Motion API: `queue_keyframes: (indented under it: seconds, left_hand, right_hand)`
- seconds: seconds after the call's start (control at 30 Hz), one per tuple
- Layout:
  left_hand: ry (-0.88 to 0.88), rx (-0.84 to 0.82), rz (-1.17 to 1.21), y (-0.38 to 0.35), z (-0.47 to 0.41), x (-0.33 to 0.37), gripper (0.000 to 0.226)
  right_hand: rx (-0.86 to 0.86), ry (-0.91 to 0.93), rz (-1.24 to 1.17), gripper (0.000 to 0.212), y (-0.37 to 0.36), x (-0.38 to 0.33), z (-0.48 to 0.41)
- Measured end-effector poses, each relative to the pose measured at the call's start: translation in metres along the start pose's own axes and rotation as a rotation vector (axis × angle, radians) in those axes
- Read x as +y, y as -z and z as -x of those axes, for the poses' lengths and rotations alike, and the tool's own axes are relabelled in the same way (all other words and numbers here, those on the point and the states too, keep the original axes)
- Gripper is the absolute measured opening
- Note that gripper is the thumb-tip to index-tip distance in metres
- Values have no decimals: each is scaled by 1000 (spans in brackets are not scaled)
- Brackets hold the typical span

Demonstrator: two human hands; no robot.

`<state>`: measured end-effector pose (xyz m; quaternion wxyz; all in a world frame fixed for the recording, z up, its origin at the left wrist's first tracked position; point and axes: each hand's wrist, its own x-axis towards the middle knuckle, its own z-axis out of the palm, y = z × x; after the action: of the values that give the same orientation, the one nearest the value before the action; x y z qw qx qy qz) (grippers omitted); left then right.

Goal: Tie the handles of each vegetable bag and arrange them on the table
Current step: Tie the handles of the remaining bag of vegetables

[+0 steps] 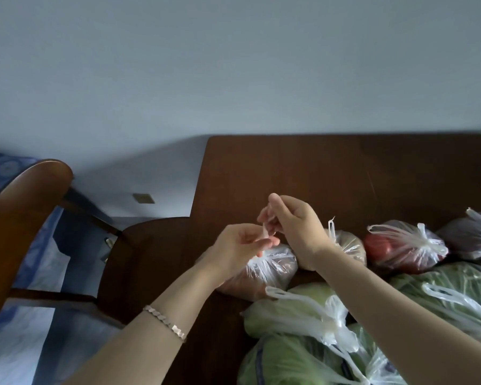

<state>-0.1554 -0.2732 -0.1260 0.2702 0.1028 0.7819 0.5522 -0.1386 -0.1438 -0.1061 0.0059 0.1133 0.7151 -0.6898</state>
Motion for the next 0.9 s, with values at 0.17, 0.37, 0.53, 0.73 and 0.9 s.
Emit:
queue_keyframes:
  seconds: [0.17, 0.37, 0.53, 0.73, 0.9]
  left_hand:
    - [109, 248, 300, 0, -2, -2, 17]
    - [133, 266, 262, -3, 6, 1, 14]
    - [69, 411, 200, 7, 14, 4, 9]
    - [41, 269, 315, 10, 16, 20, 10]
    - [125, 199, 343, 8, -10, 23, 10]
  right_hand:
    - [95, -154, -36, 18, 2, 33, 7]
    - [-123, 2, 319, 18, -14, 58, 26]
    - [116, -296, 85, 30, -28, 67, 15]
    - [-39, -185, 343, 25, -43, 67, 11]
    - [-140, -63, 385, 31, -38, 78, 19]
